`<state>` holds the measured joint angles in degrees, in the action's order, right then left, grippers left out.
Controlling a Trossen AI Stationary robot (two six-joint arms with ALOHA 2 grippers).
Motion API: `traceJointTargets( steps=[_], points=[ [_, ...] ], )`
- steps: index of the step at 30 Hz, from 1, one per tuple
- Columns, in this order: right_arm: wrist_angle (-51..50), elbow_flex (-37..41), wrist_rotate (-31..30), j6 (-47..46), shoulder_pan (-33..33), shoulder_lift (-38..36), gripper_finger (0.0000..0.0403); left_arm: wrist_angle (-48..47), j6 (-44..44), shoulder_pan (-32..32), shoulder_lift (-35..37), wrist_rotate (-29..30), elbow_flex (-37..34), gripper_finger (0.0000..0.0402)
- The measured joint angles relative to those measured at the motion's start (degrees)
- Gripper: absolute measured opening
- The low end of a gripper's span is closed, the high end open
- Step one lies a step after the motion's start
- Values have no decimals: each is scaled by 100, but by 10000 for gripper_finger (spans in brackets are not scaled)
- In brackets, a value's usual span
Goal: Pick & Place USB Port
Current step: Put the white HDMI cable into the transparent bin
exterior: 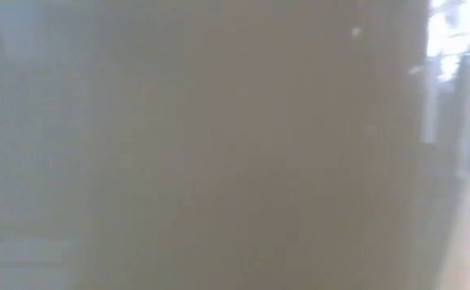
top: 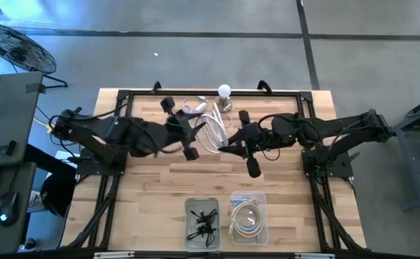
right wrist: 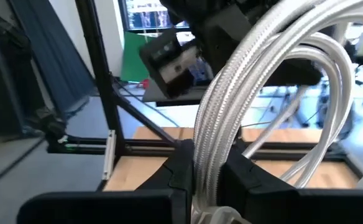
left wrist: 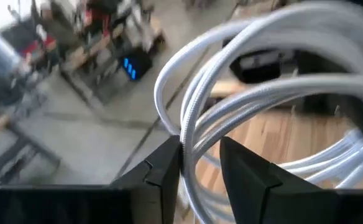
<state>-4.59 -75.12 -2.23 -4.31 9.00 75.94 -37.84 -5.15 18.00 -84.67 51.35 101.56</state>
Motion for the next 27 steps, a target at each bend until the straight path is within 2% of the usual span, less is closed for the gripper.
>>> traceJointTargets(
  steps=[3,7,10,12,17,24,27],
  points=[
    [-422,-334,-361,209,125,-21,35,852,-819,2,154,-398,0,111],
    [-992,-682,-855,331,273,-19,35,1992,-1814,6,340,-1638,2,112],
    [-1190,-820,-1145,406,377,-2,35,2378,-2065,11,508,-2514,4,112],
    [-1351,-920,-1231,404,464,-8,35,2421,-2072,10,634,-2827,4,112],
    [-2034,-1035,-1160,-267,765,-23,35,1790,-2058,171,1003,-2949,4,113],
    [-2395,-1033,-1205,-1398,1707,-35,35,714,-2015,505,1192,-2326,7,113],
    [-2589,-1035,-1621,-1969,2094,-43,35,341,-2012,505,1188,-2203,7,113]
  ],
)
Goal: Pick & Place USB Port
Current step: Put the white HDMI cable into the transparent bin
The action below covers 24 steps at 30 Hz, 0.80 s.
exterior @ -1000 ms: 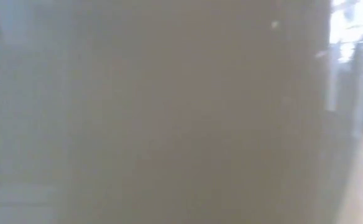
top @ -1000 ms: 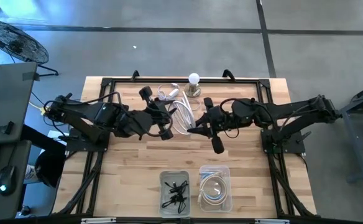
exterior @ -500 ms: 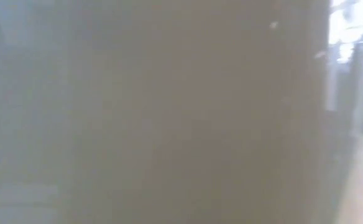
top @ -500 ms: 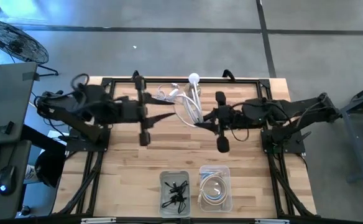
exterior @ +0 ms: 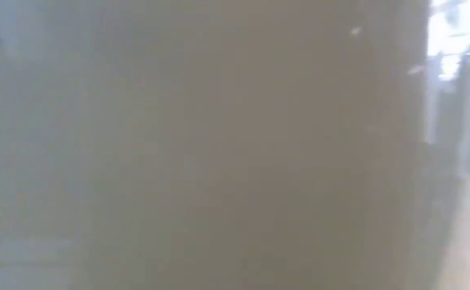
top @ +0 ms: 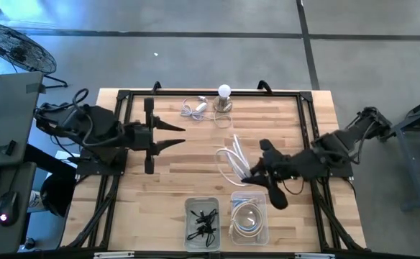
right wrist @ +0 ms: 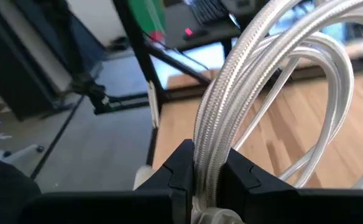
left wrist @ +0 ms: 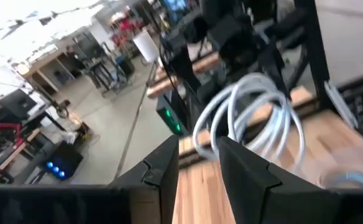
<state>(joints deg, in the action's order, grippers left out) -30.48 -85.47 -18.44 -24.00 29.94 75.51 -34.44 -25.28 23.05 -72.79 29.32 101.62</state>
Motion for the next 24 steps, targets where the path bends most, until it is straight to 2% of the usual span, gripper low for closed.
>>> traceJointTargets(
  steps=[5,9,18,24],
  points=[
    [-961,0,-846,-1219,603,13,35,-499,1,-15,0,21,0,113],
    [-1443,0,-1119,-2072,869,271,34,-752,2,-13,8,253,0,113],
    [-1783,4,-428,-3079,955,1160,34,-1275,511,-15,246,540,-2,113],
    [-2189,4,-342,-3283,1057,1256,34,-1420,927,-15,247,473,-2,113]
  ],
)
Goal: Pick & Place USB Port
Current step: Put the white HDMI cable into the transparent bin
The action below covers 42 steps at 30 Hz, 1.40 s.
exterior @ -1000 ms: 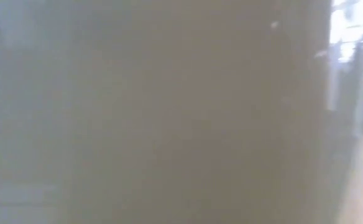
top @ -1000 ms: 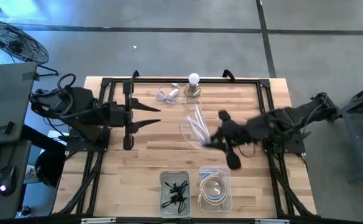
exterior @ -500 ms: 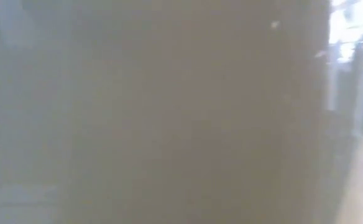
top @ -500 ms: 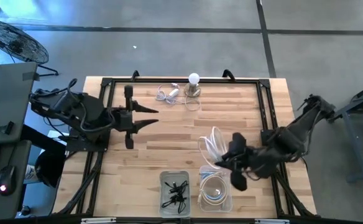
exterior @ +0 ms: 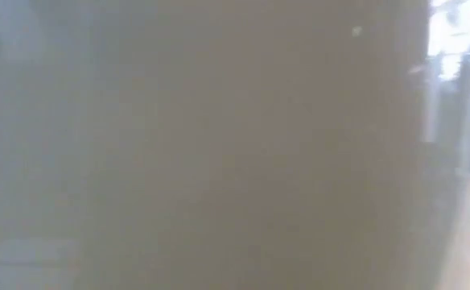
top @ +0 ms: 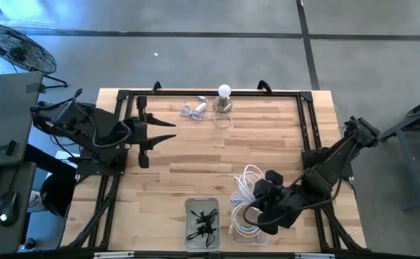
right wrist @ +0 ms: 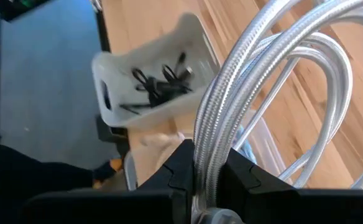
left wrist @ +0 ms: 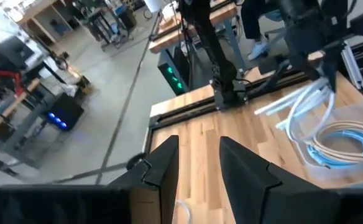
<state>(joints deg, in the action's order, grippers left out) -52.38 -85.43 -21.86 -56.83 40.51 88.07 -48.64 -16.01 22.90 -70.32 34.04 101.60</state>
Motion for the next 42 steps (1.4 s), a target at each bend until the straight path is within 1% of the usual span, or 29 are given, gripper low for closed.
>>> traceJointTargets(
  steps=[3,5,9,17,21,30,36,38,39,40,42],
  points=[
    [-437,0,110,-184,14,-5,34,-156,312,0,-8,2,-4,113],
    [-559,0,217,-252,29,20,34,-155,525,0,-61,89,-36,113],
    [-475,0,351,-280,103,109,34,-172,849,0,-88,138,-220,113],
    [-473,0,639,-886,278,498,34,-171,1690,2,-81,103,-623,113],
    [-96,0,834,-892,345,751,34,-171,2039,53,-81,87,-831,113],
    [71,0,1365,-847,340,1241,34,-104,2408,127,-81,10,-1258,113],
    [272,0,1584,-619,223,1433,34,-57,2483,127,-81,-50,-1410,113],
    [468,0,1548,-592,218,1434,34,-81,2490,125,-81,-52,-1432,113],
    [553,0,1473,-595,205,1434,36,-81,2490,125,-81,-52,-1434,113],
    [613,0,1420,-590,193,1434,46,-81,2490,125,-81,-55,-1434,113],
    [699,0,1362,-554,186,1433,85,-81,2490,127,-81,-65,-1434,113]
  ],
)
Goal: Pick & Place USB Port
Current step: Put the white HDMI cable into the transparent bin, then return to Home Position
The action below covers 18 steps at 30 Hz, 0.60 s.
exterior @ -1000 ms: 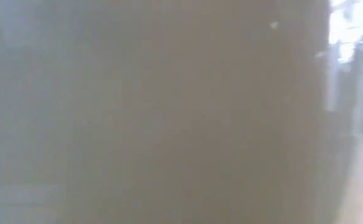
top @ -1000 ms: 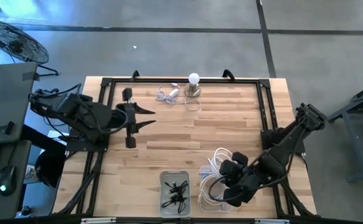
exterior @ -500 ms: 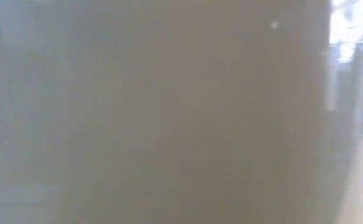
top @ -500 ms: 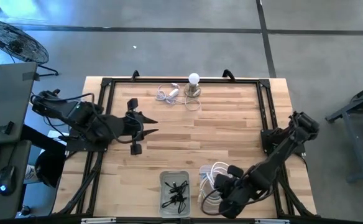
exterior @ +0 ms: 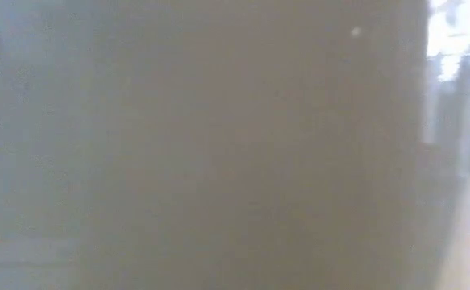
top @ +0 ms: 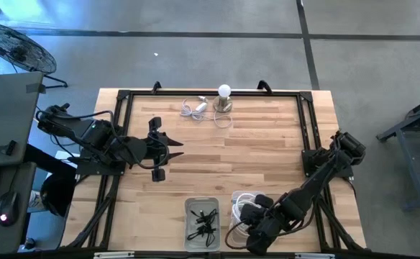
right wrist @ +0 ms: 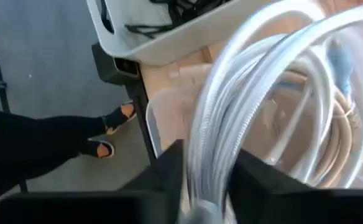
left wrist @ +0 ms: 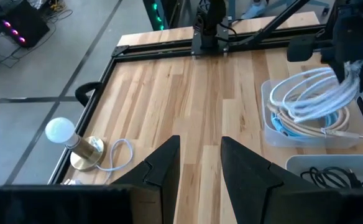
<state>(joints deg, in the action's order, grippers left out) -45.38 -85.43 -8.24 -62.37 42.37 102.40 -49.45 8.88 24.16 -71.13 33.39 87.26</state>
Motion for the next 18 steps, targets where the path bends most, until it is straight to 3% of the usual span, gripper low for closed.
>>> traceJointTargets(
  steps=[5,9,18],
  points=[
    [-141,0,-19,-57,-41,-1,189,0,0,-1,0,0,0,113],
    [-102,0,-18,-63,-39,-1,241,-8,0,0,0,2,0,113],
    [188,2,-26,685,-109,-292,274,-159,0,-2,0,4,0,113]
  ],
)
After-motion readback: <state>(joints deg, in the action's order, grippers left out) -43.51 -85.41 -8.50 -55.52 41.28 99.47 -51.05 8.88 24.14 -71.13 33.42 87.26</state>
